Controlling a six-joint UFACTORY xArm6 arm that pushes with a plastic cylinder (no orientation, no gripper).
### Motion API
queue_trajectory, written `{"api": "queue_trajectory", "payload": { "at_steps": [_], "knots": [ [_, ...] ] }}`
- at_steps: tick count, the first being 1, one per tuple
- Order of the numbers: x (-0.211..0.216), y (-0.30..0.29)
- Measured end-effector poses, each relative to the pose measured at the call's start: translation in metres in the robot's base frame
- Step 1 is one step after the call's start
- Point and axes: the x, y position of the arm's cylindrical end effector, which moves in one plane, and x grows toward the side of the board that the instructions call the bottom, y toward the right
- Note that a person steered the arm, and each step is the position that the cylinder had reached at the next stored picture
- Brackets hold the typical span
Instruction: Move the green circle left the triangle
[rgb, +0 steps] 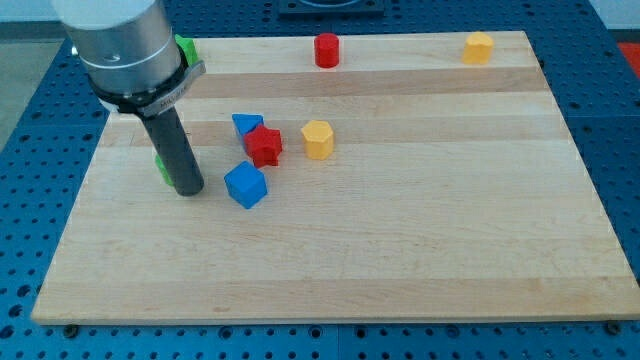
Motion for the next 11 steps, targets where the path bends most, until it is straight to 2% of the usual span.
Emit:
{"api": "queue_trajectory", "payload": {
  "at_steps": [4,7,11],
  "knots": [
    [-0.031,-0.039],
    [-0.026,-0.04],
    [-0.026,-0.069]
  ]
}}
